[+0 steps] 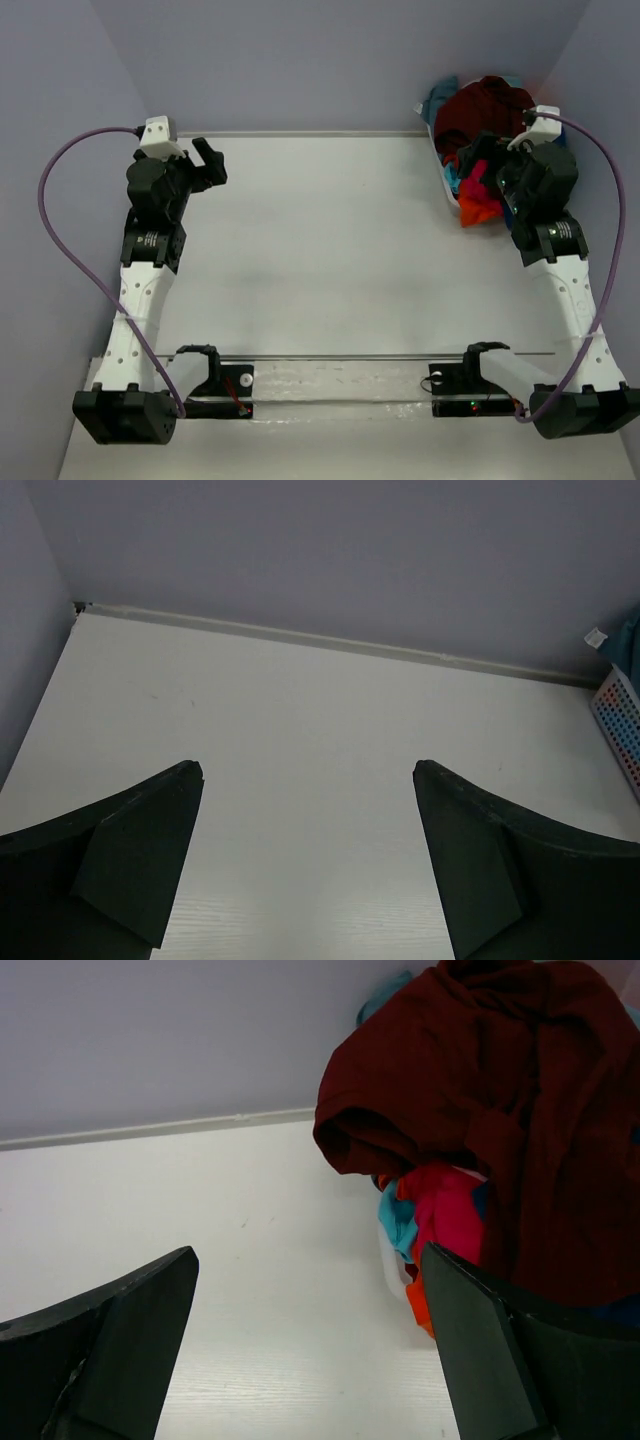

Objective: Fold and stack the t-shirts
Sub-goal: Grab crumpled tshirt from bin with the right arm

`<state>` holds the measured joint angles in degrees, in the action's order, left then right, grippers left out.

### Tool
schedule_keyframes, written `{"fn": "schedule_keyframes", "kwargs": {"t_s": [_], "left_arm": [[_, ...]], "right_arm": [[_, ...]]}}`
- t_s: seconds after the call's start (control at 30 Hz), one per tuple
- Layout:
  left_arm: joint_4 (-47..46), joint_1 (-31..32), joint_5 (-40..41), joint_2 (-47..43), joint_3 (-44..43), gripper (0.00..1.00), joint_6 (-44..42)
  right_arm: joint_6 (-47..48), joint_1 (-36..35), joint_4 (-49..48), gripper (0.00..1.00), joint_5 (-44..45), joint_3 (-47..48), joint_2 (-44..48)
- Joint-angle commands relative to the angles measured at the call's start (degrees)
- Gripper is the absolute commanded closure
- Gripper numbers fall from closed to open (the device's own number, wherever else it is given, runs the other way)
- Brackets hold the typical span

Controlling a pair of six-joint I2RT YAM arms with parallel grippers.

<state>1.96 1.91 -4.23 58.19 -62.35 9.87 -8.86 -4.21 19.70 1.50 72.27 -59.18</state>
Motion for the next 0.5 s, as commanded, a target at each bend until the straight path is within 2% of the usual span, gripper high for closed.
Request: {"fn": "schedule_keyframes", "kwargs": {"t_s": [0.0, 0.27, 0.47], "left_arm": [[-3.7, 0.3, 1.1, -2.8, 0.5, 0.01, 0.2], [-4.1, 0.3, 0.6, -3.5, 1.2, 0.01, -0.2], [-3.6, 0.3, 0.4, -3.5, 1.6, 0.01, -1.0]], "right_arm": [[1.2, -0.1, -0.8, 0.02, -0.3, 2.2, -0.4], [1.8, -0.1, 0.0, 0.02, 1.6, 3.1, -1.7], [1.6, -0.1, 3.9, 0.01, 11.9, 6.3, -7.2]]}}
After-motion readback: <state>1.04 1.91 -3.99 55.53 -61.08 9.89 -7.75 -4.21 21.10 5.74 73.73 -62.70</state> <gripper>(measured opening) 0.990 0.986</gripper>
